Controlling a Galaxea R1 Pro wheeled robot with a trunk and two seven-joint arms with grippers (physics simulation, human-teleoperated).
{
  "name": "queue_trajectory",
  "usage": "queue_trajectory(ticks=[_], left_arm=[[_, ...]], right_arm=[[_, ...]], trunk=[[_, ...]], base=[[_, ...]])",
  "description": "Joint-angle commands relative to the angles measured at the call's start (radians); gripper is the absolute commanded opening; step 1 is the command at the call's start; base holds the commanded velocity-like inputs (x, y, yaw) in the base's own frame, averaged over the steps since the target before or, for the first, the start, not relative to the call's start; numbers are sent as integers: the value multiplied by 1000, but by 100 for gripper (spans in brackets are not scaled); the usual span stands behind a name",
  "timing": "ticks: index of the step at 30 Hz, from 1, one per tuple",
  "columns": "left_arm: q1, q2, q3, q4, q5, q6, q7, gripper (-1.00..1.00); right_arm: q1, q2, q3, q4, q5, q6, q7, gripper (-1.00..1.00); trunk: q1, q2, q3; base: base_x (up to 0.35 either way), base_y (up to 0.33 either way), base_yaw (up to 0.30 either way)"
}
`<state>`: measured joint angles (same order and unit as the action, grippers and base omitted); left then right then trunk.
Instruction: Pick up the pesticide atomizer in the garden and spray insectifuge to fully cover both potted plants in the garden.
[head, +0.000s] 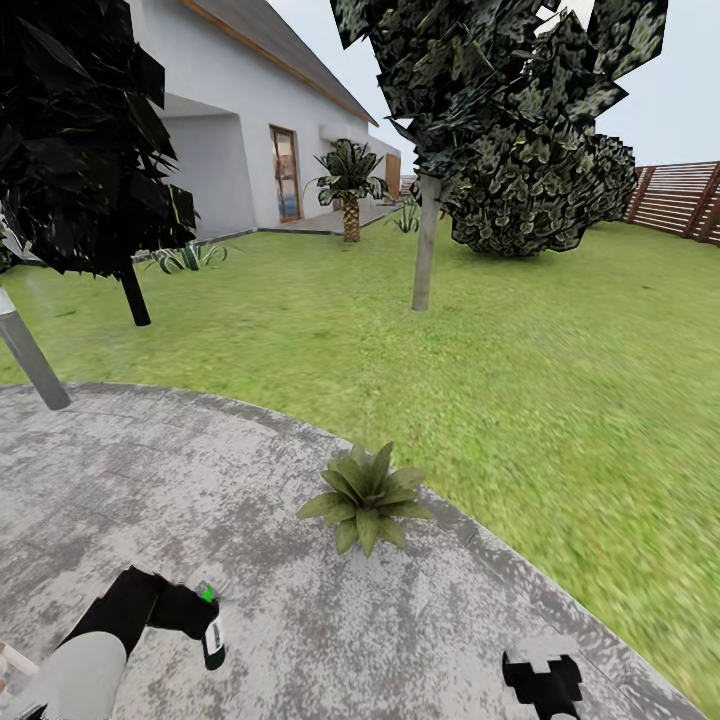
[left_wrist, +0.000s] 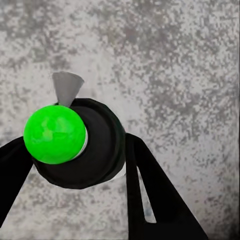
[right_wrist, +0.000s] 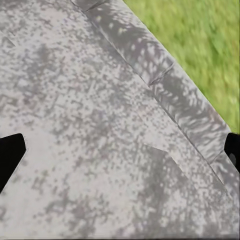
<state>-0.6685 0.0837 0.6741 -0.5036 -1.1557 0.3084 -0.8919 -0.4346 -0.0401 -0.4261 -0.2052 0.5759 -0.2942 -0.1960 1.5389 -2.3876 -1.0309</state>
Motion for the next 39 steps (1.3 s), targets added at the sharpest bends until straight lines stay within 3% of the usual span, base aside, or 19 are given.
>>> queue_trajectory(ticks=[1,5,7,12,13,17,20,27,28,30,31,32,34,39], left_arm=[[-2,-1,6,-1,-1,34,-6,-100],[-5,-2,4,-1,-6,84,-40,-100],[-5,-2,-9,-6,-12,121,-86,-100],[-11,-10,-177,-25,-19,193,-190,-100],[-18,-20,-195,-40,-20,226,-195,-100],[-26,-45,-213,-124,-16,320,-201,-100],[-26,-63,-215,-137,-20,330,-202,-100],[-26,-69,-217,-134,-20,329,-211,-100],[-25,-68,-228,-131,-20,328,-228,-100],[-21,-67,-284,-128,-21,329,-275,-100],[-18,-65,-327,-129,-21,330,-303,-100],[-15,-65,-399,-134,-24,333,-334,-100],[-16,-65,-425,-136,-24,334,-343,-100],[-26,-55,-431,-139,-23,336,-347,-100]], right_arm=[[-1,1,-9,3,12,-4,-2,100],[-1,-2,-12,53,16,-6,-3,100],[-1,-5,-13,71,16,-7,-5,100],[-1,-8,-13,80,16,-10,-8,100],[-1,-8,-13,80,15,-12,-8,100],[0,-7,-13,81,13,-33,-7,100],[0,-6,-13,81,13,-41,-8,100],[0,-4,-14,81,12,-43,-8,100],[0,-4,-14,81,12,-43,-8,100],[-1,-4,-14,81,12,-43,-8,100],[0,-4,-14,81,12,-43,-8,100],[-1,-5,-14,80,12,-43,-8,100],[0,-5,-14,80,12,-43,-8,100],[-1,-5,-14,80,12,-43,-8,100]], trunk=[[0,0,-1],[0,0,-1],[0,0,-1],[0,0,-1],[0,0,-1],[0,0,-1],[0,0,-1],[0,0,-1],[0,0,-1],[0,0,-1],[0,0,-1],[0,0,-1],[0,0,-1],[0,0,-1]], base=[[0,0,0],[0,0,0],[0,0,0],[1,0,0],[85,0,0],[256,0,0],[329,0,0],[320,123,-102],[285,197,-268],[165,97,-277],[66,39,-281],[17,10,-251],[7,4,-103],[54,1,-19]])
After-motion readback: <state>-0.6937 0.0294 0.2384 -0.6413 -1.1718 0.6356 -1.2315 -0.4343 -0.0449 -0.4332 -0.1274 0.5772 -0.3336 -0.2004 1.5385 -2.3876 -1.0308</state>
